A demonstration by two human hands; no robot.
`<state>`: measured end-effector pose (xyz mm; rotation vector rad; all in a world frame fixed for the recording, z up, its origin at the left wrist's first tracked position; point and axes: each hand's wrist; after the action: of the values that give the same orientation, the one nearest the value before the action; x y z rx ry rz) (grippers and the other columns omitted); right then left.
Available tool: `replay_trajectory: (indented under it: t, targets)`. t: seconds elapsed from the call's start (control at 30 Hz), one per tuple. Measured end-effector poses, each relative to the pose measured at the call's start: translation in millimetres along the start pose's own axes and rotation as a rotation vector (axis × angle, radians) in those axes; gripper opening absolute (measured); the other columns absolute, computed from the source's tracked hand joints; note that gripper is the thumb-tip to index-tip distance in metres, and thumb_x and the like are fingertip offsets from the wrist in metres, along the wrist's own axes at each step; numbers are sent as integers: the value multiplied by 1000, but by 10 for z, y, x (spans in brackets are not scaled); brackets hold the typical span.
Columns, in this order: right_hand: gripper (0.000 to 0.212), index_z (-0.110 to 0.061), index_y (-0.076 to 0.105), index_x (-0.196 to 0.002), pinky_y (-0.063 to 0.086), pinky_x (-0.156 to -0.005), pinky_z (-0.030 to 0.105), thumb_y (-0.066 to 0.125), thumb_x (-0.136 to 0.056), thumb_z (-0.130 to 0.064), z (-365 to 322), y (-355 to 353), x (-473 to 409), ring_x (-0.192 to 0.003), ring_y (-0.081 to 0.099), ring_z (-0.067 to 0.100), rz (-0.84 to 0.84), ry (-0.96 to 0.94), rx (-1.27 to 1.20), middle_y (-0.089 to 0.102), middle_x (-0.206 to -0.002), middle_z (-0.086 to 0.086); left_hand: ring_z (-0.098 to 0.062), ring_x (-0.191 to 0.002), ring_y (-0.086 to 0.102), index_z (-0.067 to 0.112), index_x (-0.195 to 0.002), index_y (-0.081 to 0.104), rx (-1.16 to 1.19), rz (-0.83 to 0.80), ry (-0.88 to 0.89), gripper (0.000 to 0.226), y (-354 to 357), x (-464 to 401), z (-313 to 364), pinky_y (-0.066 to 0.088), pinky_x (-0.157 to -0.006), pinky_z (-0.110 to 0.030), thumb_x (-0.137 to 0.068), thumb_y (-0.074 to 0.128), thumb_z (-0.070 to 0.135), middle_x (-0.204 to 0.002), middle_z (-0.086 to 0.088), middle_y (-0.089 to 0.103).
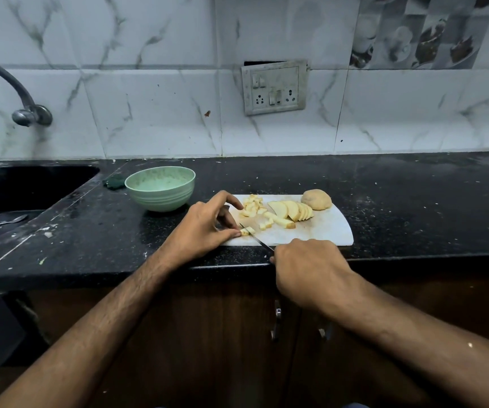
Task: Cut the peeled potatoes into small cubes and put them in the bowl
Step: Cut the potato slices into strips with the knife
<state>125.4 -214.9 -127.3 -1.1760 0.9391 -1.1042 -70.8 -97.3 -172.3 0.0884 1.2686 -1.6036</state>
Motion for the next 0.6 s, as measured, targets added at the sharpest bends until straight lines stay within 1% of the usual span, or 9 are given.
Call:
replay_trajectory:
  t: [0.07,0.13,0.2,0.27,0.33,0.43,0.53,0.6]
  targets:
    - [27,-15,55,-116,49,-79,39,35,-103,-28,26,1,-4,-98,61,28,30,2,20,61,-111,7,-5,-78,70,18,-111,55,-3,5,-7,44,-1,9,6,48,-70,-15,-79,85,9,-76,12,74]
    - [29,-16,55,-115,41,-75,37,35,-104,-33,119,-45,-52,-101,59,28,17,34,-34,61,-114,8,-5,-78,70,19,-112,55,-2,6,-10,45,3,11,10,47,-70,-15,-79,85,11,-76,12,74]
    - [30,-19,54,-104,38,-75,36,33,-104,-39,192,-95,-91,-95,55,28,3,46,-113,59,-111,8,-5,-78,70,18,-113,54,0,6,-7,46,6,13,13,50,-71,-17,-79,86,12,-76,12,74]
    - [29,-20,48,-95,39,-75,36,32,-105,-42,206,-113,-112,-86,48,24,-7,34,-158,55,-102,5,-5,-78,70,17,-114,54,-2,9,-1,47,4,10,12,51,-72,-18,-79,86,12,-76,11,74]
    - [29,-20,48,-97,40,-76,36,32,-104,-44,178,-108,-122,-85,45,23,-31,31,-166,50,-98,5,-4,-79,70,17,-115,54,-10,10,9,48,6,8,13,48,-71,-14,-80,85,11,-77,11,75]
    - [29,-20,46,-95,39,-74,36,33,-104,-44,127,-78,-134,-83,46,23,-68,38,-188,45,-93,3,-2,-79,71,17,-116,54,-20,6,14,48,8,10,19,45,-71,-9,-80,85,11,-77,12,75]
    - [29,-17,45,-95,41,-74,36,35,-105,-43,106,-46,-184,-83,49,22,-94,37,-268,44,-87,1,-2,-79,71,18,-116,55,-18,3,25,48,10,2,12,48,-73,-13,-80,84,10,-76,13,74]
    - [30,-15,47,-95,44,-77,36,37,-104,-41,102,-32,-236,-84,51,23,-120,31,-347,47,-87,3,-2,-79,71,18,-116,56,-22,0,36,46,8,-7,9,50,-74,-15,-80,84,10,-77,13,74]
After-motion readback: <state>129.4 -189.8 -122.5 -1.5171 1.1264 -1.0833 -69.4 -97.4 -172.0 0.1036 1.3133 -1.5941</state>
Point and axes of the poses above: each hand's wrist, its own x-axis away from the middle knuckle, its own y-axis out of the palm, z = x × y
